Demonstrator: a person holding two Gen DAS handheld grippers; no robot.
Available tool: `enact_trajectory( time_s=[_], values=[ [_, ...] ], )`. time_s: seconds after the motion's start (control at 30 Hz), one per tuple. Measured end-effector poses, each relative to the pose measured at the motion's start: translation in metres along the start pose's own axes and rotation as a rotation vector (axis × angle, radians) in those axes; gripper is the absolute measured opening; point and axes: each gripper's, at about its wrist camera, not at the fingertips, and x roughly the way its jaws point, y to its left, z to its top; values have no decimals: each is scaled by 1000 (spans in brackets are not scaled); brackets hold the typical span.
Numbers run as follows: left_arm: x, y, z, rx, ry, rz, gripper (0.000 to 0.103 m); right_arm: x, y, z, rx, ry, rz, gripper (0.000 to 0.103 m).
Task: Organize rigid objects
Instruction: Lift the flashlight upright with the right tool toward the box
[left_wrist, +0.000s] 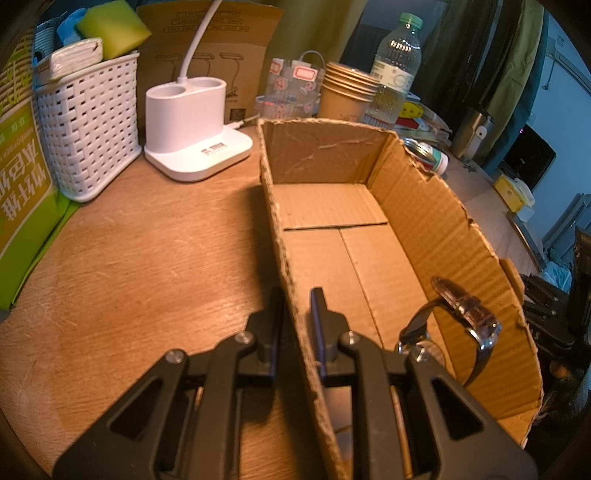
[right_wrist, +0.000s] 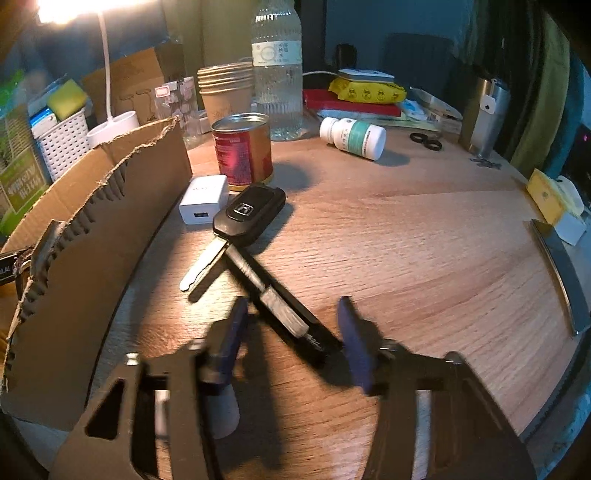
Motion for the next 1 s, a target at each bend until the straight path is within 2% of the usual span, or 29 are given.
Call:
enact_trajectory(
  time_s=[0.07,0.1,0.53,1.0],
  values=[
    [0,0,0,0,0,0,16,0,2,0,-10,-4,5,22],
    [0,0,0,0,0,0,16,-1,3,-1,-14,-6,0,22],
    [0,0,0,0,0,0,16,-26,8,9,-39,-80,-11,21],
    [0,0,0,0,0,0,16,-67,34,29,-101,-185,3,21]
  ],
)
